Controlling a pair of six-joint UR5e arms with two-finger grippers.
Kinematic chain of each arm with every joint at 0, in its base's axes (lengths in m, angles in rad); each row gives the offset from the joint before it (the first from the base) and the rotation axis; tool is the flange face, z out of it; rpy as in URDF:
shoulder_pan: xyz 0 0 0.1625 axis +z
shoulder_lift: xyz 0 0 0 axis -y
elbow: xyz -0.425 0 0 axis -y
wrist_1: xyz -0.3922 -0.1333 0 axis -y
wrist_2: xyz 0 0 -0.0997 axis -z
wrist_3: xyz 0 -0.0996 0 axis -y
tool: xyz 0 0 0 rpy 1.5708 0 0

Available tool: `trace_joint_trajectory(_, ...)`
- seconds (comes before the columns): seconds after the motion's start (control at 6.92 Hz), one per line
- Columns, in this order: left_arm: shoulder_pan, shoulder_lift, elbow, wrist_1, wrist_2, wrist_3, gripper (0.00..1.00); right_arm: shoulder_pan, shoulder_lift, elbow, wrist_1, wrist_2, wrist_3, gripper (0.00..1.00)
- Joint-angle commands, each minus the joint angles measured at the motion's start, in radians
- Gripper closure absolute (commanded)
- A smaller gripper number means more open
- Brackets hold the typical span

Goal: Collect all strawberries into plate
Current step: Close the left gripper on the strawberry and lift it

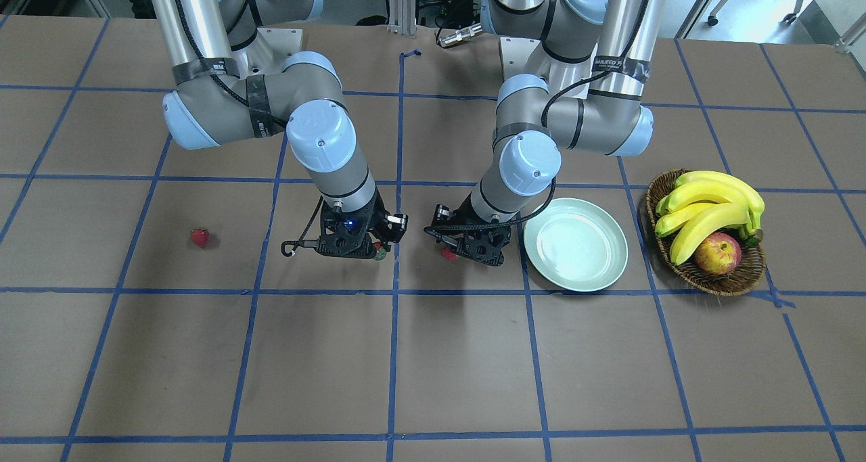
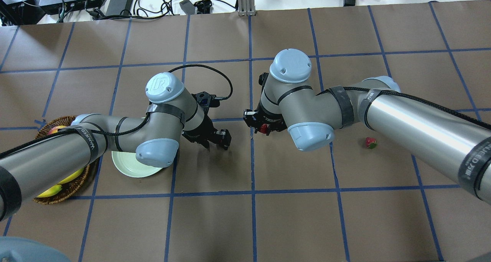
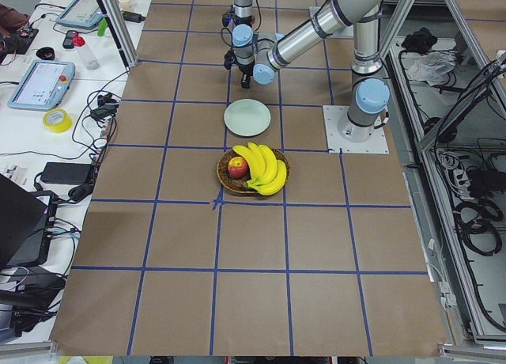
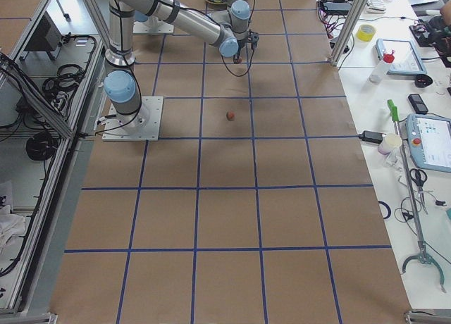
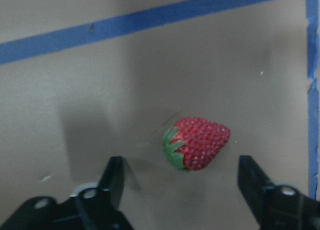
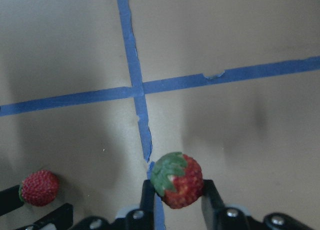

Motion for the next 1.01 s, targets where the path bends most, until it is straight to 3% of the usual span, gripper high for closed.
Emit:
trace_joint_trajectory(0.0,-0.001,-0.002,0.034,0.010,-0.044,0.000,0.41,0.004,0.000,-0.001,-0.001,0.001,0.032,1.00)
trace_joint_trajectory(0.87,-0.008,-0.023,0.049,0.013,-0.042,0.000,0.41,0.008,0.002,-0.002,-0.001,0.001,0.034,1.00)
